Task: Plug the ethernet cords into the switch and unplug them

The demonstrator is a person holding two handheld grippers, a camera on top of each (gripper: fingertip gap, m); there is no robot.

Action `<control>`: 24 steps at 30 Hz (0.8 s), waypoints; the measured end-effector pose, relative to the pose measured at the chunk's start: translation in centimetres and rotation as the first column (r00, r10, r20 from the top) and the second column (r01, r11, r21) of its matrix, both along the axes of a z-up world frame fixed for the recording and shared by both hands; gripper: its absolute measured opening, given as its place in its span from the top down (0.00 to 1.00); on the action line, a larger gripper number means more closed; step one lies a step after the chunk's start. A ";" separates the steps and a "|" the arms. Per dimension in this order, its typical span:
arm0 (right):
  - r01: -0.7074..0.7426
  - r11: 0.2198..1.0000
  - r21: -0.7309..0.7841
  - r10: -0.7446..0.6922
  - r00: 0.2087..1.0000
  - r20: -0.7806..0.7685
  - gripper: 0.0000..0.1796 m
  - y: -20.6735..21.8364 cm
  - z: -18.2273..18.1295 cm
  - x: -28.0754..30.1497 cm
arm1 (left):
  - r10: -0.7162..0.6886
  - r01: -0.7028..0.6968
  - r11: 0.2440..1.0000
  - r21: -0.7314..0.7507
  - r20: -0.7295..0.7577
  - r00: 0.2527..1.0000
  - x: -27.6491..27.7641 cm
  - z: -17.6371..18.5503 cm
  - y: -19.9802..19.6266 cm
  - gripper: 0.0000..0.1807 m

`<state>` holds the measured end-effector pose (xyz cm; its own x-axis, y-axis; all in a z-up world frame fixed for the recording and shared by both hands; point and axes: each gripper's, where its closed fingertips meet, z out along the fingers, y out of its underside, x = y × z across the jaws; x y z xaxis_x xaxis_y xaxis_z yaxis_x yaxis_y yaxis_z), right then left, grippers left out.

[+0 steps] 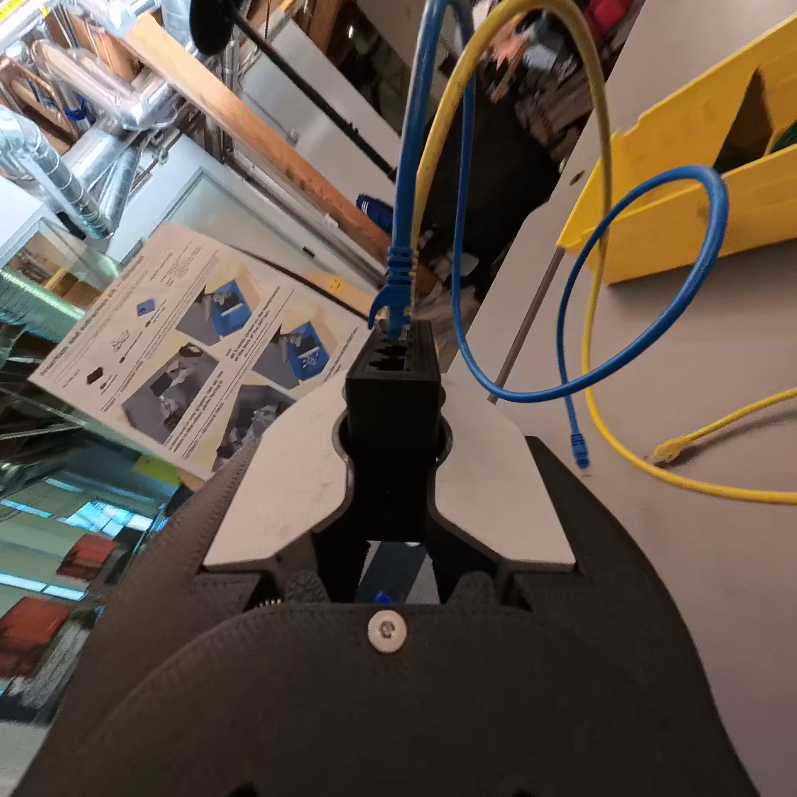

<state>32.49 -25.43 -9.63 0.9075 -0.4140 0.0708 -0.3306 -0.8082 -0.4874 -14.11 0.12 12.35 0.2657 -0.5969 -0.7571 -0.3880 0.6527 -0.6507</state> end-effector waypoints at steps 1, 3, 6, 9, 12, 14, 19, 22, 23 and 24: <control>0.009 1.000 -0.005 -0.008 0.995 0.104 0.91 -0.2 1.3 0.5 | -0.039 0.039 0.999 -0.013 0.018 0.999 0.1 0.2 -0.5 0.83; 0.012 0.999 0.035 -0.024 0.930 0.367 0.88 0.0 6.0 0.8 | -0.115 0.118 0.992 -0.043 0.053 0.992 0.2 0.6 -1.6 0.84; -0.213 0.948 0.235 -0.030 0.678 0.734 0.83 2.8 17.5 -4.5 | -0.200 0.205 0.977 -0.061 0.084 0.976 0.5 1.0 -2.9 0.84; -0.668 0.591 0.452 0.015 0.570 0.821 0.74 6.3 27.4 -18.4 | -0.246 0.251 0.967 -0.040 0.103 0.964 1.0 1.2 -4.0 0.83; -0.915 0.139 0.378 0.182 0.399 0.899 0.74 6.4 32.6 -32.4 | -0.247 0.248 0.969 -0.018 0.052 0.968 1.8 0.6 -4.9 0.83; -0.984 -0.005 0.177 0.238 0.171 0.956 0.77 6.5 33.2 -39.0 | -0.222 0.222 0.975 0.023 0.001 0.975 2.4 0.0 -5.2 0.84; -0.938 -0.068 -0.340 0.340 -0.342 0.876 0.85 11.3 27.8 -45.3 | -0.152 0.160 0.980 0.118 -0.075 0.986 3.0 -0.7 -5.5 0.84; -0.892 -0.055 -0.448 0.493 -0.414 0.765 0.85 14.5 24.1 -45.0 | -0.131 0.143 0.979 0.149 -0.087 0.988 3.0 -0.7 -5.5 0.84; -0.883 -0.059 -0.465 0.521 -0.425 0.740 0.85 15.2 23.3 -44.9 | -0.123 0.137 0.977 0.163 -0.091 0.988 3.0 -0.7 -5.5 0.84; -0.882 -0.043 -0.469 0.532 -0.417 0.737 0.86 15.9 23.0 -44.8 | -0.101 0.118 0.976 0.183 -0.099 0.990 3.0 -0.8 -5.3 0.84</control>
